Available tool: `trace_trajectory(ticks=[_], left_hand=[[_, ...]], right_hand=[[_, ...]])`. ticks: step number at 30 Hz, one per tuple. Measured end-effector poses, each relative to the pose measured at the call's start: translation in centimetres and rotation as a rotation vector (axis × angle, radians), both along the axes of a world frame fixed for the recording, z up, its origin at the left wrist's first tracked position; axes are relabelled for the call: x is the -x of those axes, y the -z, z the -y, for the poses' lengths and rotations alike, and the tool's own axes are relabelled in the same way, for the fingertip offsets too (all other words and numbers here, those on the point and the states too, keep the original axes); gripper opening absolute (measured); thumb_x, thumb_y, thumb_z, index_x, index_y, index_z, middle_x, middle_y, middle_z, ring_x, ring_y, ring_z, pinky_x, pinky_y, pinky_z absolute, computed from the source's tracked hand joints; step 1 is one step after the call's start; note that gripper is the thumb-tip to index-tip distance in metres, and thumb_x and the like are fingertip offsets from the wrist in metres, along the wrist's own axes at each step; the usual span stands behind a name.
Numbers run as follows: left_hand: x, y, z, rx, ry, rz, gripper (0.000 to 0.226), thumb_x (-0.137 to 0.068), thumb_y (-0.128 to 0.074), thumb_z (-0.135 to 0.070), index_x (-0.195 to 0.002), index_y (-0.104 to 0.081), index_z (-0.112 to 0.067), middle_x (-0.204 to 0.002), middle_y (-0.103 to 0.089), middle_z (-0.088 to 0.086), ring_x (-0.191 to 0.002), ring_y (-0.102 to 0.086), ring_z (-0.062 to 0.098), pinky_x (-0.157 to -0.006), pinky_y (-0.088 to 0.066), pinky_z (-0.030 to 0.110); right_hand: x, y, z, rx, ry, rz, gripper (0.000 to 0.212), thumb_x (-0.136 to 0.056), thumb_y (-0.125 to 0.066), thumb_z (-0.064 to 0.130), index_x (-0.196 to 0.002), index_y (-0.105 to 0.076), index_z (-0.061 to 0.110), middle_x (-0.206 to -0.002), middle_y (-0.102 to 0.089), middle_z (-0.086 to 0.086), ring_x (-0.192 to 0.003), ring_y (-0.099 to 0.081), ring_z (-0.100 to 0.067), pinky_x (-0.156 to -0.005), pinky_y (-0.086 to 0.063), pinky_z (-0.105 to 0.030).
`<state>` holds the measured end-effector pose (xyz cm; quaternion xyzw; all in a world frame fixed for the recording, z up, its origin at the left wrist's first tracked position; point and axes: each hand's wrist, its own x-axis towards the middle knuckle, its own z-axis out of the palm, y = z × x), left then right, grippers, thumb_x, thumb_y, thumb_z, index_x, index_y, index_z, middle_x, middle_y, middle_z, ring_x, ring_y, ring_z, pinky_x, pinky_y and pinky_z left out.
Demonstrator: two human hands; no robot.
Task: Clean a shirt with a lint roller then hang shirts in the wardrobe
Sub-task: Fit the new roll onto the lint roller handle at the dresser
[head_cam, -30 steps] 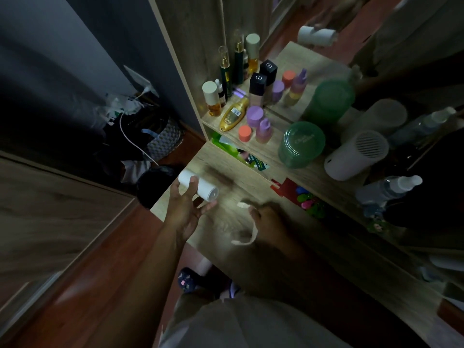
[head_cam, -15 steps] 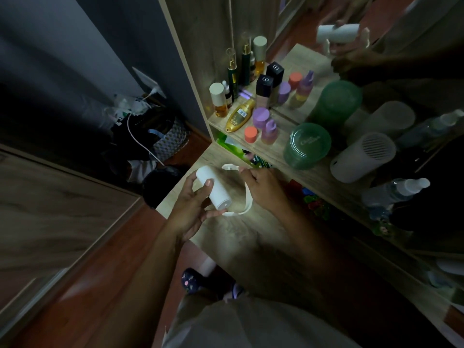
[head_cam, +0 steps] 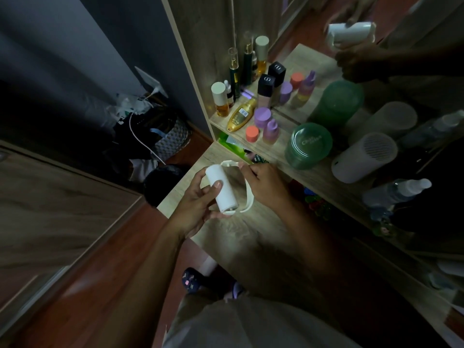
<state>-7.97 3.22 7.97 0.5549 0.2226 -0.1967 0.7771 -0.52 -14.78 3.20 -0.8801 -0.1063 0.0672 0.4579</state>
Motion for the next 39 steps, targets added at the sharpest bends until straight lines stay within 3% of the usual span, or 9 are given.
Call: trace_trajectory(ticks=[4, 13, 20, 23, 26, 30, 33, 35, 39], left_hand=[[-0.3, -0.2, -0.4, 0.010, 0.055, -0.022, 0.044, -0.100, -0.058, -0.017, -0.142, -0.046, -0.022, -0.125, -0.065, 0.023, -0.108, -0.068, 0.038, -0.068, -0.062, 0.051], [-0.7, -0.6, -0.7, -0.017, 0.201, -0.034, 0.045, -0.102, -0.054, -0.014, -0.144, -0.041, -0.021, -0.131, -0.057, 0.035, -0.116, -0.062, 0.051, -0.069, -0.063, 0.048], [0.1, 0.1, -0.1, -0.166, 0.266, -0.070, 0.050, -0.097, -0.064, -0.018, -0.141, -0.042, -0.024, -0.127, -0.059, 0.032, -0.108, -0.068, 0.045, -0.074, -0.061, 0.059], [-0.2, 0.1, 0.0, -0.270, 0.304, -0.042, 0.058, -0.096, -0.067, -0.025, -0.146, -0.038, -0.033, -0.129, -0.061, 0.021, -0.109, -0.069, 0.037, -0.078, -0.060, 0.061], [-0.7, -0.5, 0.1, -0.331, 0.396, 0.044, 0.061, -0.098, -0.064, -0.027, -0.149, -0.032, -0.039, -0.130, -0.062, 0.012, -0.108, -0.070, 0.031, -0.072, -0.063, 0.050], [-1.0, -0.9, 0.3, -0.456, 0.475, 0.147, 0.069, -0.100, -0.060, -0.030, -0.153, -0.019, -0.044, -0.138, -0.057, 0.004, -0.110, -0.069, 0.018, -0.066, -0.060, 0.033], [-1.0, -0.8, 0.3, -0.489, 0.481, 0.180, 0.077, -0.099, -0.060, -0.035, -0.157, -0.010, -0.043, -0.146, -0.053, 0.001, -0.117, -0.065, 0.017, -0.076, -0.063, 0.040], [-1.0, -0.8, 0.1, -0.509, 0.496, 0.201, 0.078, -0.099, -0.060, -0.038, -0.158, -0.008, -0.043, -0.148, -0.051, 0.001, -0.120, -0.064, 0.017, -0.084, -0.061, 0.044], [-0.9, -1.2, -0.6, -0.494, 0.489, 0.212, 0.078, -0.097, -0.061, -0.040, -0.157, -0.011, -0.044, -0.147, -0.052, 0.001, -0.120, -0.064, 0.016, -0.083, -0.062, 0.041]], right_hand=[[-0.2, 0.2, -0.2, 0.052, 0.020, -0.012, 0.058, -0.098, -0.044, 0.052, -0.053, -0.049, 0.016, -0.049, -0.054, 0.000, -0.047, -0.055, -0.015, -0.050, -0.035, -0.025], [0.0, -0.6, -0.3, 0.044, 0.014, -0.046, 0.054, -0.101, -0.051, 0.039, -0.052, -0.047, 0.020, -0.049, -0.049, 0.007, -0.047, -0.052, -0.008, -0.052, -0.034, -0.022], [1.5, 0.5, -0.1, 0.029, 0.009, -0.055, 0.050, -0.101, -0.051, 0.037, -0.059, -0.057, 0.011, -0.056, -0.060, -0.008, -0.052, -0.061, -0.020, -0.055, -0.052, -0.040], [1.8, 0.5, 0.0, 0.008, 0.023, -0.027, 0.047, -0.102, -0.053, 0.035, -0.060, -0.055, 0.014, -0.054, -0.057, -0.004, -0.049, -0.056, -0.014, -0.052, -0.049, -0.034], [1.8, -0.1, 0.4, -0.019, 0.033, 0.011, 0.042, -0.102, -0.055, 0.030, -0.063, -0.057, 0.014, -0.055, -0.058, -0.003, -0.049, -0.055, -0.014, -0.049, -0.042, -0.026], [1.8, -0.9, 1.0, -0.006, 0.034, 0.103, 0.039, -0.101, -0.057, 0.024, -0.064, -0.055, 0.015, -0.055, -0.053, 0.005, -0.047, -0.049, 0.003, -0.049, -0.030, -0.010], [2.0, -1.1, 1.0, -0.035, 0.037, 0.138, 0.039, -0.101, -0.057, 0.024, -0.063, -0.054, 0.013, -0.054, -0.055, 0.002, -0.047, -0.052, -0.007, -0.048, -0.031, -0.010], [2.2, -1.3, 1.1, -0.039, 0.042, 0.143, 0.038, -0.101, -0.058, 0.022, -0.064, -0.053, 0.016, -0.054, -0.053, 0.003, -0.047, -0.049, -0.004, -0.050, -0.028, -0.007], [2.3, -1.9, 0.6, -0.021, 0.037, 0.146, 0.040, -0.101, -0.057, 0.024, -0.063, -0.055, 0.012, -0.054, -0.053, 0.003, -0.049, -0.054, -0.003, -0.049, -0.031, -0.008]])
